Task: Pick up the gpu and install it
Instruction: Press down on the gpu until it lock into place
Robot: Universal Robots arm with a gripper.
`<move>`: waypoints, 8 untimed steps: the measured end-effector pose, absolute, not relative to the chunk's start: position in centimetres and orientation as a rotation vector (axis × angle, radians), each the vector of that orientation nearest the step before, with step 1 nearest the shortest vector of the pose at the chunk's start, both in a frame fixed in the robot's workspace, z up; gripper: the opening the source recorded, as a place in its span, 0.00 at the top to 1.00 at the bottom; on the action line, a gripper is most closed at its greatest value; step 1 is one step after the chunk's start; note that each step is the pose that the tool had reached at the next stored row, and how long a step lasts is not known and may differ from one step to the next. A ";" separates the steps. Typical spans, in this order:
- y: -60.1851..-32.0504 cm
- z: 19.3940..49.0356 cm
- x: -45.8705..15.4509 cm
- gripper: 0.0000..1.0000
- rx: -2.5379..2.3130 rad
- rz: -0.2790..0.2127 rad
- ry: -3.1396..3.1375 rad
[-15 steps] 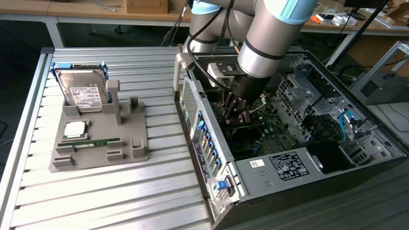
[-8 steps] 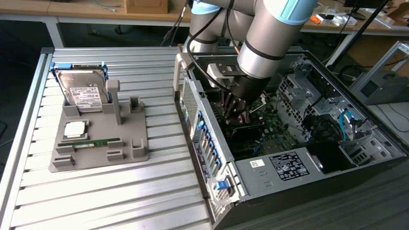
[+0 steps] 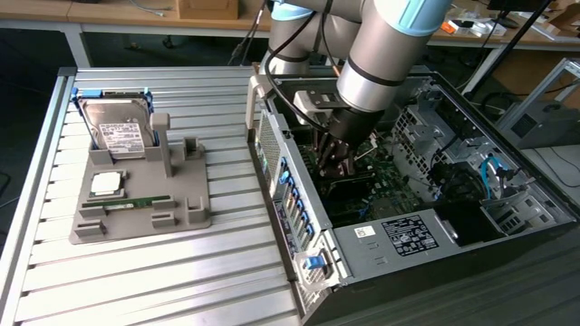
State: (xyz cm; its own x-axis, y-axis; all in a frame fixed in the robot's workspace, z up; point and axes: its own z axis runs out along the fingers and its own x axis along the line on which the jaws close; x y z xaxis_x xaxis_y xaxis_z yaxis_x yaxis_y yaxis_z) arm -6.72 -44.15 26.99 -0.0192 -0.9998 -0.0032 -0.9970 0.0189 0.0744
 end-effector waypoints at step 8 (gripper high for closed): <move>-44.3 27.0 -6.7 0.89 2.164 -0.086 -2.206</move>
